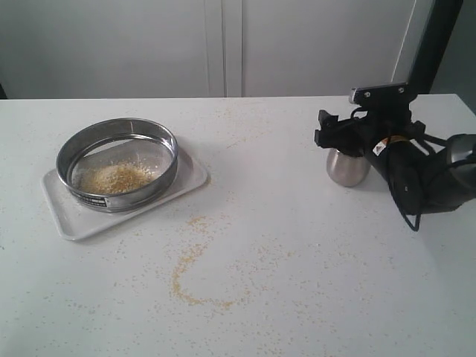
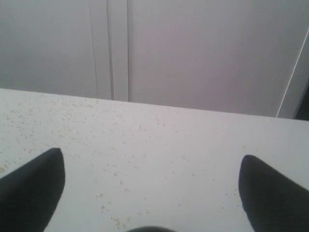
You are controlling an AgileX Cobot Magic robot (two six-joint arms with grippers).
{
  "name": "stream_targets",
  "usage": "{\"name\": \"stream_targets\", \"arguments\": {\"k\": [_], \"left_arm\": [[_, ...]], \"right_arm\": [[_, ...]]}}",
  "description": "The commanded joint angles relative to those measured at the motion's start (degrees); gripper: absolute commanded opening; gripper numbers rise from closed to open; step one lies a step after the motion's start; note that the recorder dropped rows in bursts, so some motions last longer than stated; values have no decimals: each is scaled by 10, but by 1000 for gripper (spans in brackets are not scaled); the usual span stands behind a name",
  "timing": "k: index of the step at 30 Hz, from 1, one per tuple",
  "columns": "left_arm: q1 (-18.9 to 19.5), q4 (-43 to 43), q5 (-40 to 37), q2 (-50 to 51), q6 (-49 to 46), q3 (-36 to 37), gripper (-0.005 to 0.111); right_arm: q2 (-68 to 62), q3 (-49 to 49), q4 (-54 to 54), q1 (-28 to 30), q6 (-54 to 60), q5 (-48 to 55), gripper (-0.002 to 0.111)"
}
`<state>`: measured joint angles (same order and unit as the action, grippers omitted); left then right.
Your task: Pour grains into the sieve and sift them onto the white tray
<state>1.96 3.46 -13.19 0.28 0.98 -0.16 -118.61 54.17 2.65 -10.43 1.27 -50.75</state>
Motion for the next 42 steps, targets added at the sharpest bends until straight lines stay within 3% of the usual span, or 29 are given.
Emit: {"name": "stream_targets", "arguments": {"k": [1,5,9,12,19,23,42], "left_arm": [[2,4,-1,-3,2,2,0],[2,4,-1,-3,2,2,0],[2,4,-1,-3,2,2,0],[2,4,-1,-3,2,2,0],[2,4,-1,-3,2,2,0],[2,4,-1,-3,2,2,0],[2,4,-1,-3,2,2,0]], "right_arm": [[49,-2,1,2,0,49,90],[97,-2,1,2,0,107,89],[150,-2,-6,2,0,163,80],[188,-2,-12,2,0,219,68],[267,-2,-12,2,0,349,22],[301,-2,-12,2,0,417,2],[404,-2,-8,2,-2,692,0]]}}
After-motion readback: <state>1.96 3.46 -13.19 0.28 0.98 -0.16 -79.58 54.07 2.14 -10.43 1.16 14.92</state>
